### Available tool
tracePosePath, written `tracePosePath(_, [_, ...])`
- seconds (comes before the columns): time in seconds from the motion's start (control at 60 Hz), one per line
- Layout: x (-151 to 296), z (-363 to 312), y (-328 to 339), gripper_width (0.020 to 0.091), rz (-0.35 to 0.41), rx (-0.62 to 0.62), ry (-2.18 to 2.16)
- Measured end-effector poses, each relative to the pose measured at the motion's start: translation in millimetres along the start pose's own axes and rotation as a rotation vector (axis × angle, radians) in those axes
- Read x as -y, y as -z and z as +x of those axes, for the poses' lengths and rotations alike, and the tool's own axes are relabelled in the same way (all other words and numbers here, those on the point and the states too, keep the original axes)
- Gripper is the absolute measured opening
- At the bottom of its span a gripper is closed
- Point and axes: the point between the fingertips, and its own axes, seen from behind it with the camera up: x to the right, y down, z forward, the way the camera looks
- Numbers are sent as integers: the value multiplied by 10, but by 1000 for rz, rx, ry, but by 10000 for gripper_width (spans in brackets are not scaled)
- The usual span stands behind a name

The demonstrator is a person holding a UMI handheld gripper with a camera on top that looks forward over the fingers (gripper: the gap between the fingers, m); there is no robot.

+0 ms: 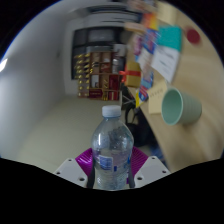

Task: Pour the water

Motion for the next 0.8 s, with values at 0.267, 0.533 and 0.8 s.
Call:
tracePosePath(0.267, [353, 241, -126, 471, 20, 113, -681])
tracePosePath(0.533, [451, 193, -108, 473, 34, 145, -776])
tracePosePath(0.8, [675, -877, 185, 475, -14, 116, 256])
